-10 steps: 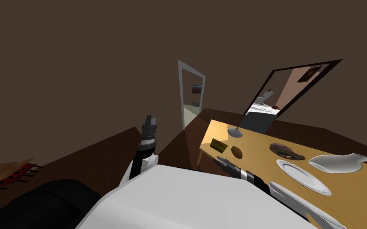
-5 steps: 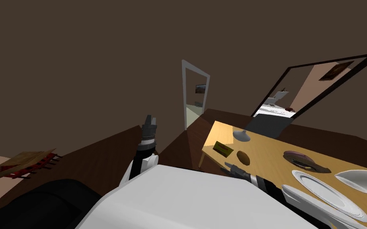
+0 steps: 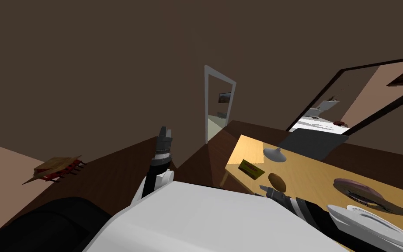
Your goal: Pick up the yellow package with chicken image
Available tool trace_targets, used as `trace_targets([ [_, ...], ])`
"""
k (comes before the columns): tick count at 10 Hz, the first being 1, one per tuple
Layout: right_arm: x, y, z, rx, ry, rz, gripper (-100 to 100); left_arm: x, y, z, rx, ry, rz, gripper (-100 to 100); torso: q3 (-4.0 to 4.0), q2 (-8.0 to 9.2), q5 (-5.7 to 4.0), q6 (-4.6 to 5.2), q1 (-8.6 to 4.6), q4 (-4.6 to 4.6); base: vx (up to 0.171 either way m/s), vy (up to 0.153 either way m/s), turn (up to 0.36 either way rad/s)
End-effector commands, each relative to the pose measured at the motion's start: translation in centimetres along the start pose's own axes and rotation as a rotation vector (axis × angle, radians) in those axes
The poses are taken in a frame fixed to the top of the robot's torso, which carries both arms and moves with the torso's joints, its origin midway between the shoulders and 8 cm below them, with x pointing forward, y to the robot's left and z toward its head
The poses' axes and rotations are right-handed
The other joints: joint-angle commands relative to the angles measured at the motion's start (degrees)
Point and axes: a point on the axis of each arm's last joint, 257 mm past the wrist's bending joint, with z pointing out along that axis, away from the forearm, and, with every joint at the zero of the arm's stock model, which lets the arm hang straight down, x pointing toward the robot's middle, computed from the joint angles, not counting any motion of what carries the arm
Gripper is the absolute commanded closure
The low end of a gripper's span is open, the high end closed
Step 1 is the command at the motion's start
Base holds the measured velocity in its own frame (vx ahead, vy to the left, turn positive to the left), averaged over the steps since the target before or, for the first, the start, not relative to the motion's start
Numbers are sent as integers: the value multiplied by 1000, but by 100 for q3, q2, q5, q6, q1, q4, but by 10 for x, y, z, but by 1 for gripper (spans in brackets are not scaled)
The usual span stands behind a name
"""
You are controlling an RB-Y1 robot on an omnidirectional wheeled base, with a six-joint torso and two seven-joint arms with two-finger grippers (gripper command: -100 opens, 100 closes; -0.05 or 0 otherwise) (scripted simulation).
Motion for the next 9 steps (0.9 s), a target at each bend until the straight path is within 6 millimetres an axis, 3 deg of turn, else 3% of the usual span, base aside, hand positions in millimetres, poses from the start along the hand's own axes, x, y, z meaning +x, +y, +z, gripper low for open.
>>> trace_targets([
  [1,17,-12,-13,24,45,-26,-100,0,0,0,0,0,0,0,0,0,0,0,0,0,47,26,67],
  [2,28,-26,-27,43,102,-68,-100,0,0,0,0,0,0,0,3,6,0,5,0,1,36,39,102],
  [3,31,-30,-30,53,107,-65,-100,0,0,0,0,0,0,0,4,8,0,2,3,1,30,27,61],
  [6,63,-76,-81,124,268,-165,-100,0,0,0,0,0,0,0,1,1,1,1,5,0,65,51,131],
  [9,80,-111,-131,176,398,-245,-100,0,0,0,0,0,0,0,-8,-12,7,2,29,-3,93,97,115],
])
